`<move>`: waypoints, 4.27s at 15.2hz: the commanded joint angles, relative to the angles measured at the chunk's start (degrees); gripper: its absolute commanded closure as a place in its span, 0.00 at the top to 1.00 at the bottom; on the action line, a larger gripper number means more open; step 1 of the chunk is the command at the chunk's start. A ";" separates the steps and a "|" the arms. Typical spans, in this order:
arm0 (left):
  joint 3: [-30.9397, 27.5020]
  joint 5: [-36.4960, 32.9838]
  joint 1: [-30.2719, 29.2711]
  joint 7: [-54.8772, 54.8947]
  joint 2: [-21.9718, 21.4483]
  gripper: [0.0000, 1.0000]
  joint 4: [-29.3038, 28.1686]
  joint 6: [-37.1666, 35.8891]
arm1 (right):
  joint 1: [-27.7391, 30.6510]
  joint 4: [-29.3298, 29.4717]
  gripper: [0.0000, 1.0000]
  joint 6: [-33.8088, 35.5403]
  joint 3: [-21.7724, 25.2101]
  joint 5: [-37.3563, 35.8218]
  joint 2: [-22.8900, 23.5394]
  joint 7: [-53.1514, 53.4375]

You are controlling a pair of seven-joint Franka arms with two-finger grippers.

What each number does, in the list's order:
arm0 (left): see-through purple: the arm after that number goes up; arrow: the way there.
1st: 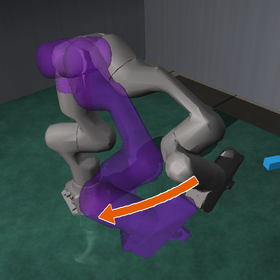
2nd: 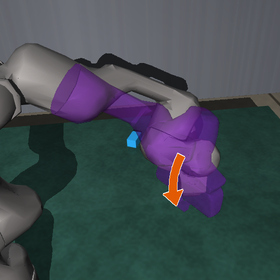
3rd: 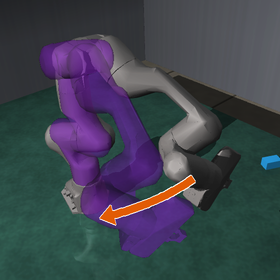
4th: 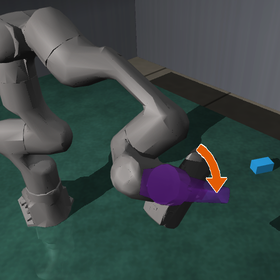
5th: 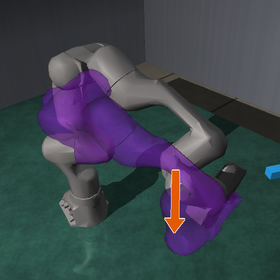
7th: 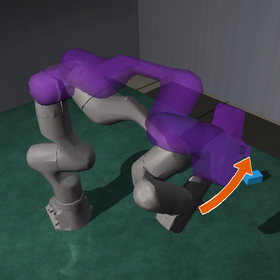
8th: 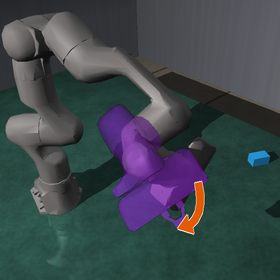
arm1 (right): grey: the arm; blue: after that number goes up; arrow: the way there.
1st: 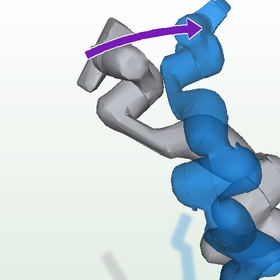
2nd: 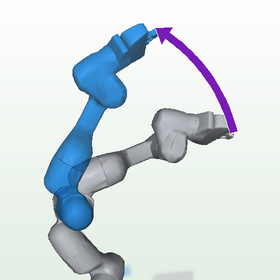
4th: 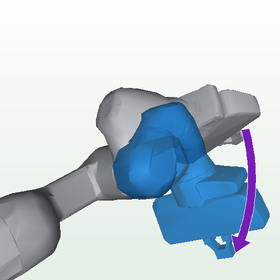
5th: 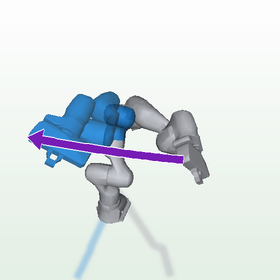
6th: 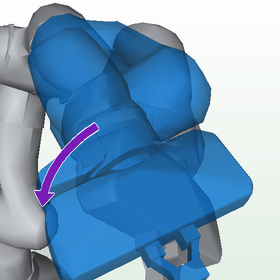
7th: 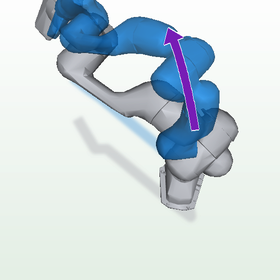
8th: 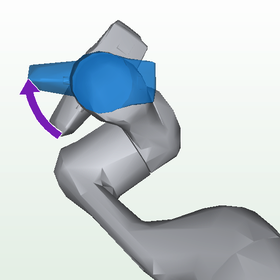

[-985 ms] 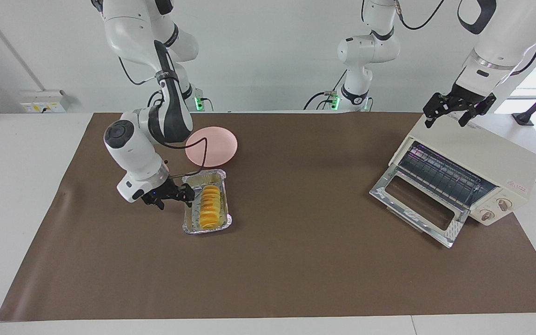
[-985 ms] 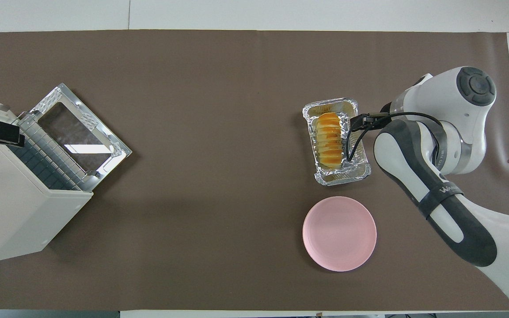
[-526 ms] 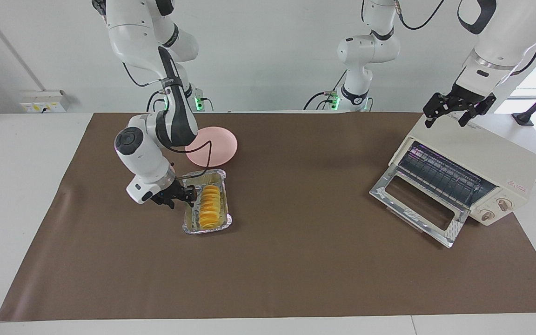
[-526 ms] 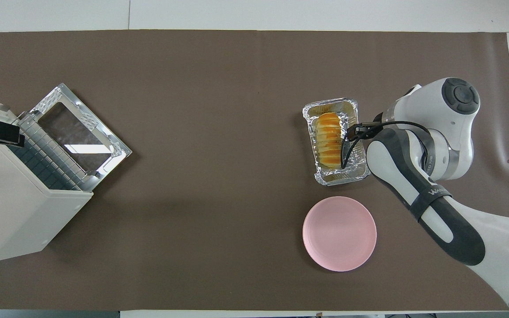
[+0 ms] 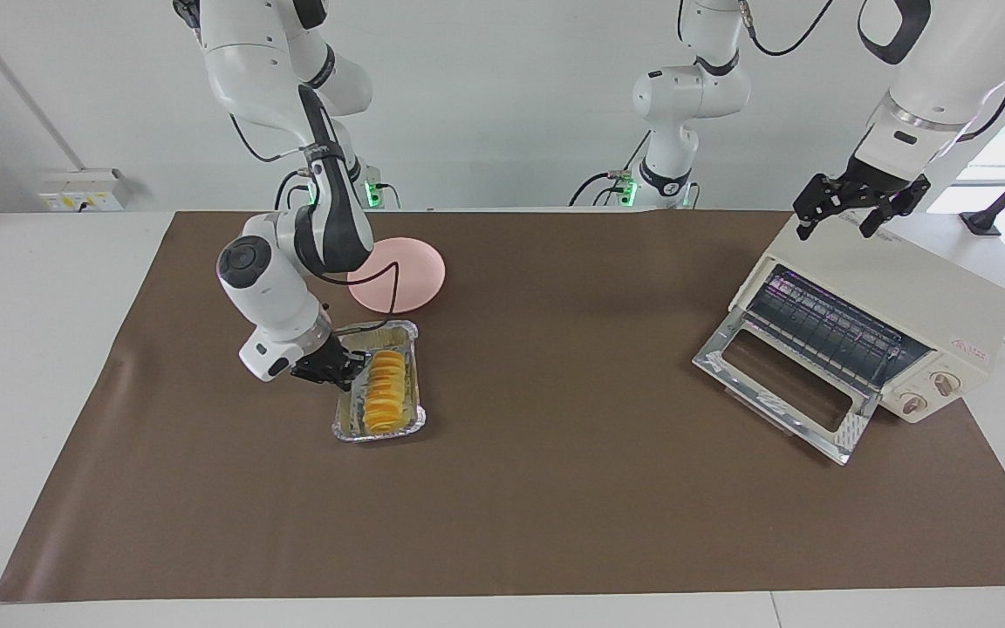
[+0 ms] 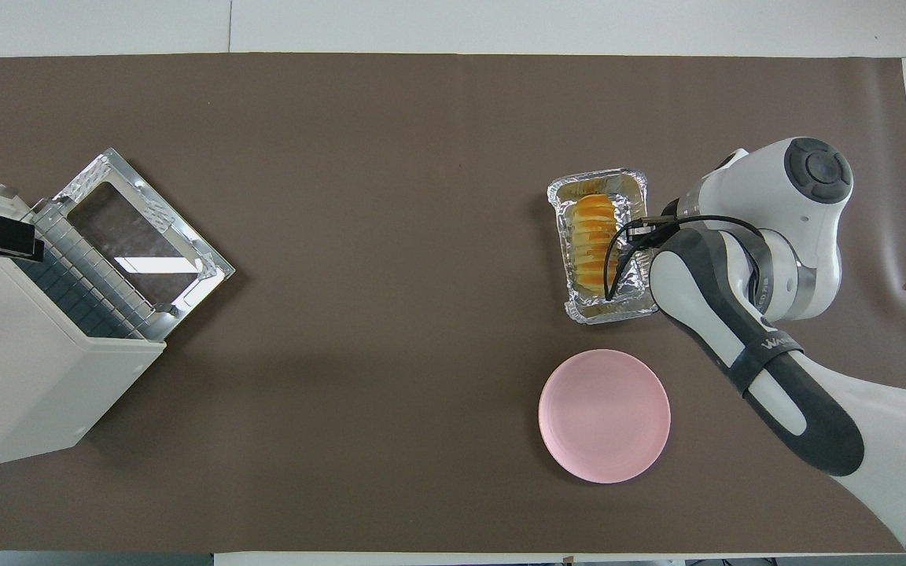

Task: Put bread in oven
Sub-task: 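Push the foil tray with the right gripper toward the toaster oven, then withdraw the right gripper to rest while the left gripper reaches the tray, then grasp the foil tray rim with the left gripper and lift it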

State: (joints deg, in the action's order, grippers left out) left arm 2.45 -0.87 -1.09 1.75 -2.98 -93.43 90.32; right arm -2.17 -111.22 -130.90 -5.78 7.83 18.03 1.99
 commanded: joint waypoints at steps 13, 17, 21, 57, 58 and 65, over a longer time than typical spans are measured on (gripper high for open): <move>-0.08 -0.18 -0.14 0.35 -0.80 1.00 -1.14 0.91 | -18.91 30.53 0.00 3.74 -4.33 0.52 17.64 24.27; -0.08 -0.18 -0.14 0.35 -0.80 1.00 -1.14 1.00 | -22.08 30.53 0.00 -1.90 -4.06 -0.87 21.16 27.80; -0.08 -0.18 -0.14 0.35 -0.80 1.00 -1.14 0.91 | -22.26 28.08 0.00 -5.06 -4.15 -3.17 21.08 28.42; -2.10 3.68 32.91 -31.72 42.43 1.00 21.62 24.37 | 13.16 16.38 1.00 39.67 -3.62 -7.48 -20.05 -0.76; -2.10 3.60 33.34 -32.51 43.40 1.00 21.62 24.46 | 13.16 16.38 1.00 39.85 -3.54 -5.56 -20.05 -0.67; -2.10 3.51 35.02 -38.23 44.11 0.49 20.48 23.85 | 13.16 15.68 1.00 39.49 -3.45 -5.01 -20.58 -0.50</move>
State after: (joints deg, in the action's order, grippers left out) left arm 1.35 3.72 33.10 -34.76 41.21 -72.59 114.41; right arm 9.98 -94.60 -91.73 -8.67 1.89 -1.56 1.29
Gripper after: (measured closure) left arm 0.247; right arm 0.000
